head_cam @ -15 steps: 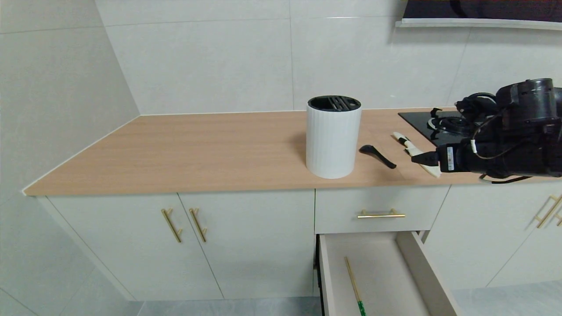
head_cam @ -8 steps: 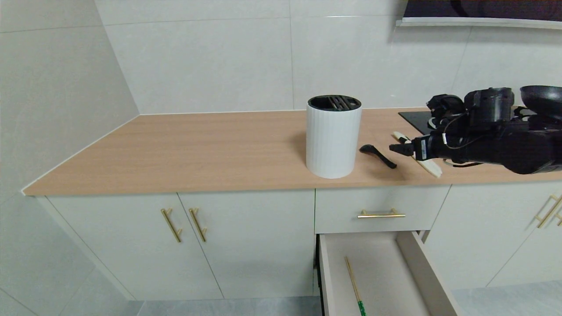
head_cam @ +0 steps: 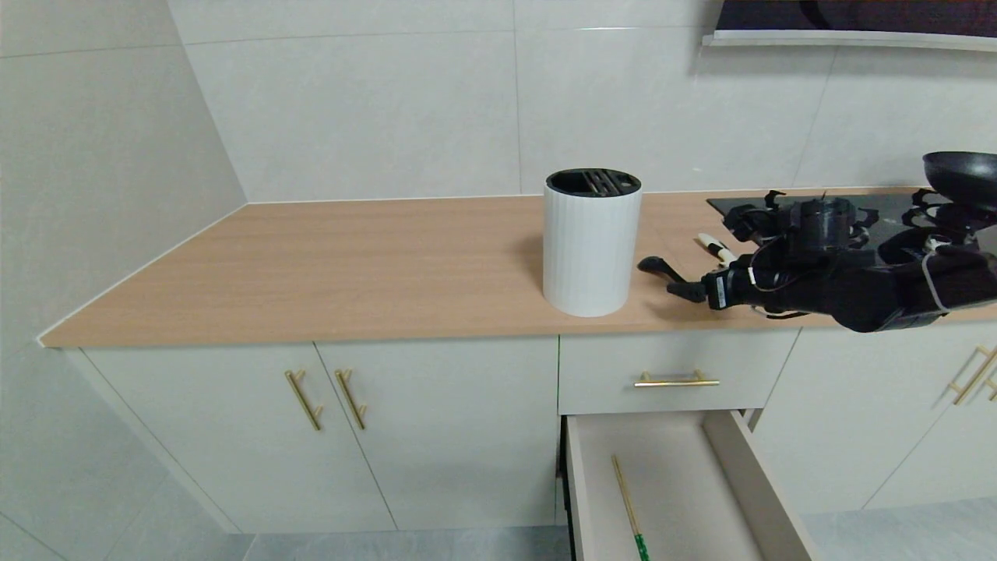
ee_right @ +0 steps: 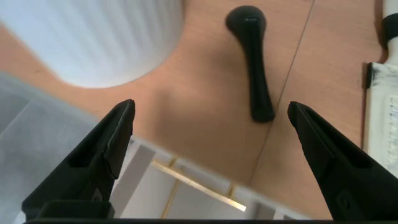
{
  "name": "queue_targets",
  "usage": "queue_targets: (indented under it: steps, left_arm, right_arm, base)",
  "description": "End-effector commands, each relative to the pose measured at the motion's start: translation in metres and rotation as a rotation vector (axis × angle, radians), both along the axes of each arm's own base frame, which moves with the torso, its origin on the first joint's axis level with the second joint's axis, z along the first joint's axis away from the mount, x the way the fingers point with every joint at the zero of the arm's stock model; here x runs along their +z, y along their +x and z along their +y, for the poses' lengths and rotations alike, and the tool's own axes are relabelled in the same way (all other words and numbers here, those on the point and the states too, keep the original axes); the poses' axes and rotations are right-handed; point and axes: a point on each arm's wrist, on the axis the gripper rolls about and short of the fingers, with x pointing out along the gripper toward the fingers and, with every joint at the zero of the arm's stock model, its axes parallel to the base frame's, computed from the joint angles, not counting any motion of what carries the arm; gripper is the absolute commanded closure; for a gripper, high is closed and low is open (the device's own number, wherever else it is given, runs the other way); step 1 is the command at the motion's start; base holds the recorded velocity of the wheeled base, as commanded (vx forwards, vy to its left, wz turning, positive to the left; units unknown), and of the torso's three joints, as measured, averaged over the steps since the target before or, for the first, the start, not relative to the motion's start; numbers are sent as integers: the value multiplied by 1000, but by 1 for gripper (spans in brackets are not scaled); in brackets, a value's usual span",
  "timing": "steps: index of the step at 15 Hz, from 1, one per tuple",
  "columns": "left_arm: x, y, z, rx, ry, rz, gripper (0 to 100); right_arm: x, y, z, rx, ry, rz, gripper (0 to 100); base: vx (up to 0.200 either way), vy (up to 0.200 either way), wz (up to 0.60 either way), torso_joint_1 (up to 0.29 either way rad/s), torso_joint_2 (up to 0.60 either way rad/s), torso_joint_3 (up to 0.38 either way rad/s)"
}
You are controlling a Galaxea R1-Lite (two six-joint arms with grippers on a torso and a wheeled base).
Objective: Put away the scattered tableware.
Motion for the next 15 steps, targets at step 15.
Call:
queue_targets:
  steps: [15]
  left_arm:
    - [0, 0, 0, 0, 0, 1, 0]
  right_arm:
    - [-49, 45, -13, -69, -11, -6, 0]
  base:
    - [0, 0, 0, 0, 0, 0]
